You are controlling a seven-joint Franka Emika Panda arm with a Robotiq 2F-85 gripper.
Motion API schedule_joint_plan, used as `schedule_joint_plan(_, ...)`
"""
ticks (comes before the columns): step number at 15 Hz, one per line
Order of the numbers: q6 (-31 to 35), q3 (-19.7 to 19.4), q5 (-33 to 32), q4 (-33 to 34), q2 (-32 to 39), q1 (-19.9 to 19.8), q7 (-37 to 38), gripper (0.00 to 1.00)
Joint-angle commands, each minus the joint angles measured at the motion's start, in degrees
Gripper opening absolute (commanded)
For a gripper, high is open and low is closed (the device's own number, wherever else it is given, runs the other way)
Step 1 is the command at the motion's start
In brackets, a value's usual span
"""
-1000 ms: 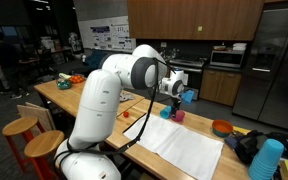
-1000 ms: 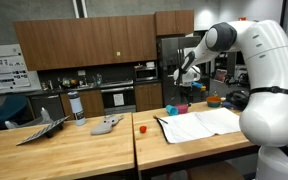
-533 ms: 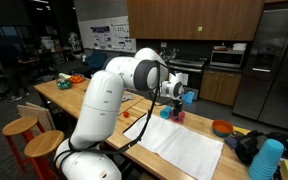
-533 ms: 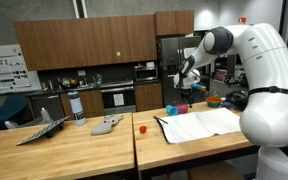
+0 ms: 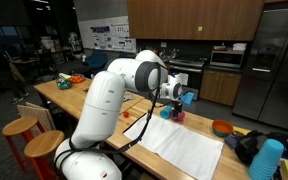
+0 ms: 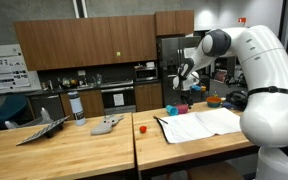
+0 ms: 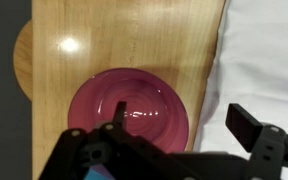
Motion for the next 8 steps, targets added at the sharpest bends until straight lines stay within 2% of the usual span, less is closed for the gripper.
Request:
schedule_joint_plan(1,1.3,-0.4,-1.7,0.6,0.4,0.8,2.8,1.00)
schedule_joint_plan(6,2.3,-0.3,-1.6,0.1,0.6,1.2,4.6,1.00)
schedule_joint_plan(7,2.3,-0.3,-1.5,0.1,0.7,1.0,4.6,0.90)
schedule_joint_plan(8,2.3,-0.3,-1.5,0.2,0.7,1.0,4.7,0.91)
